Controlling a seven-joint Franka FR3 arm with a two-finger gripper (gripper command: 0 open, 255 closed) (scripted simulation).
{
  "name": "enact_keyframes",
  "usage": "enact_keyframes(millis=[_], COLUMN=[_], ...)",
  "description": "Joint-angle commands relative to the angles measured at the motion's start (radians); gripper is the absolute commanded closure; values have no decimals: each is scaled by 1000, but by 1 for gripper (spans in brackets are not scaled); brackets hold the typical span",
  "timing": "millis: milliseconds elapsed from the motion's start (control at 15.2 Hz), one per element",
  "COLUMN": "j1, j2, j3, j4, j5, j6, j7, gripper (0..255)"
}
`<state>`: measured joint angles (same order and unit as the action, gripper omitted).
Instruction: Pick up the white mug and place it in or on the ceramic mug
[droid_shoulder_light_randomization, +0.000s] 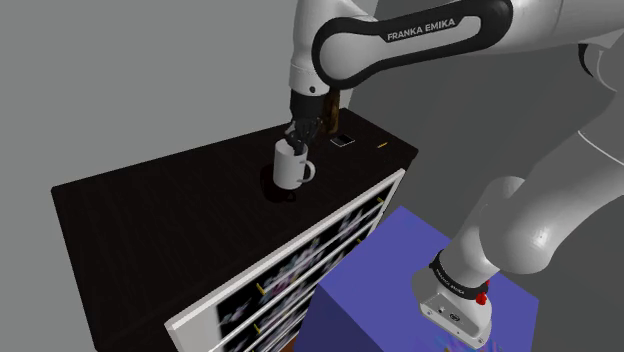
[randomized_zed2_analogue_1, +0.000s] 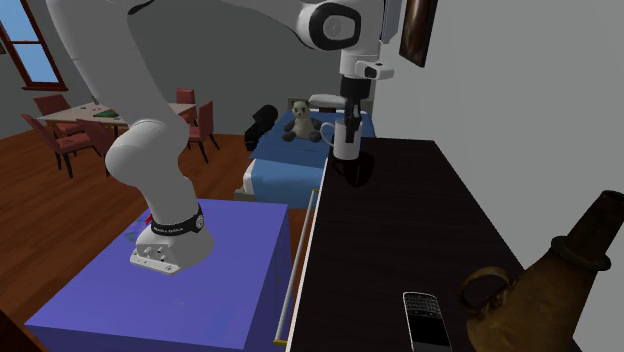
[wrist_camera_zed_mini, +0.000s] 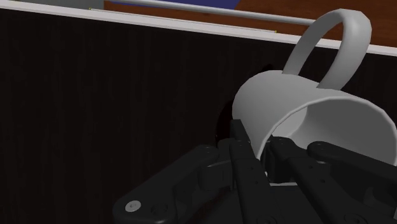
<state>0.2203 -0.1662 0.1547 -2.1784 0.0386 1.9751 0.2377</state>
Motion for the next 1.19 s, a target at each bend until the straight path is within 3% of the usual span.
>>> enact_keyframes(millis=[0, 462, 528, 858, 1122], j1=[0, 0, -1, 0, -2], j2=[4, 4, 4, 4, -19], j3=[0, 0, 0, 0, -4], j4=[-11, -11, -11, -11, 95], j5=[0, 0, -1, 0, 0], j6=[16, 16, 15, 16, -112], j7=[0, 0, -1, 0, -2], gripper=[255, 255, 0, 0, 0])
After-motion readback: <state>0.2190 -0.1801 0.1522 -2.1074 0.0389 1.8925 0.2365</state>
